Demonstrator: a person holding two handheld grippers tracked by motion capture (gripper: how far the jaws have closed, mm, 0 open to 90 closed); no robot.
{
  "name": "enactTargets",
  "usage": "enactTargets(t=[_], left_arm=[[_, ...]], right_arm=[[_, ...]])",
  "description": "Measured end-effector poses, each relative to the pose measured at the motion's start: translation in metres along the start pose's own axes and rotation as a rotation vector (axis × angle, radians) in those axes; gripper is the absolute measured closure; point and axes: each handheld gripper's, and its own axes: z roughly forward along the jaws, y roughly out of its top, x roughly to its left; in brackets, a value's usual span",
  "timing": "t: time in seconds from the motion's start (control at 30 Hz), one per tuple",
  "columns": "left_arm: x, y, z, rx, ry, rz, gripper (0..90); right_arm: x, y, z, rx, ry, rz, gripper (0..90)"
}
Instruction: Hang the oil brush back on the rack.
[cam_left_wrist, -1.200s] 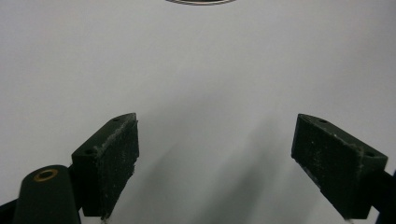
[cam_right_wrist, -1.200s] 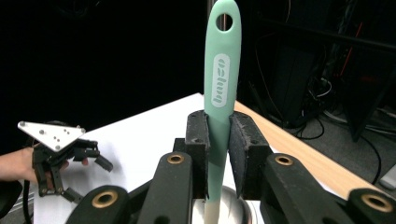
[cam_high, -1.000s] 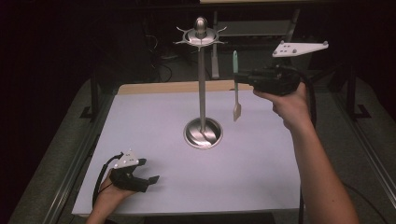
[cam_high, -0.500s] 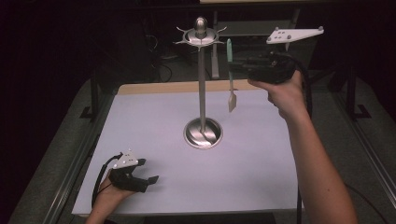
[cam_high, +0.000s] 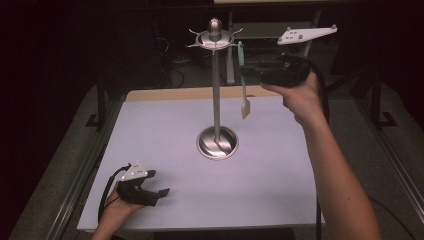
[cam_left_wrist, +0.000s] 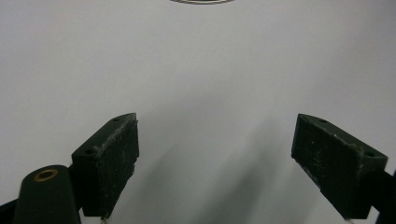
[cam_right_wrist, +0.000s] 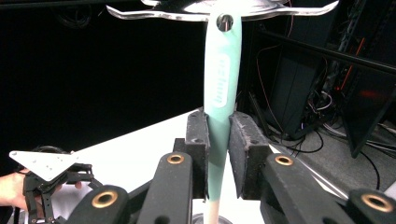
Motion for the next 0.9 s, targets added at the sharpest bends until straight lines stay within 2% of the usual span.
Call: enactTargets(t=[0.27,0.4,0.43,0.5,0.6,0.9], left_arm=[[0.0,0.0,0.0,-0.007,0.0,-0.011,14.7],[-0.001,0.0,0.0,0.002,-0.003,-0.005,14.7],[-0.001,0.0,0.0,0.006,-0.003,0.011,14.7],[-0.002,0.0,0.001,0.002,-0.005,0.001,14.7],[-0.002,0.001,0.0,-0.006,-0.002,-0.01,14.7],[-0.003,0.001,0.001,-0.003,0.002,0.006,14.7]], right_arm=[[0.001,0.0,0.008,0.015,-0.003,-0.006,76.5],[0.002,-0.003,0.006,0.019,-0.012,-0.008,70.0],[0.002,-0.004,0.005,0.021,-0.018,-0.009,68.7],[0.002,-0.007,0.002,0.017,-0.021,-0.003,66.0],[0.001,-0.015,-0.003,0.024,-0.035,0.015,61.7],[-0.005,-0.057,-0.011,0.072,-0.086,0.058,45.7]])
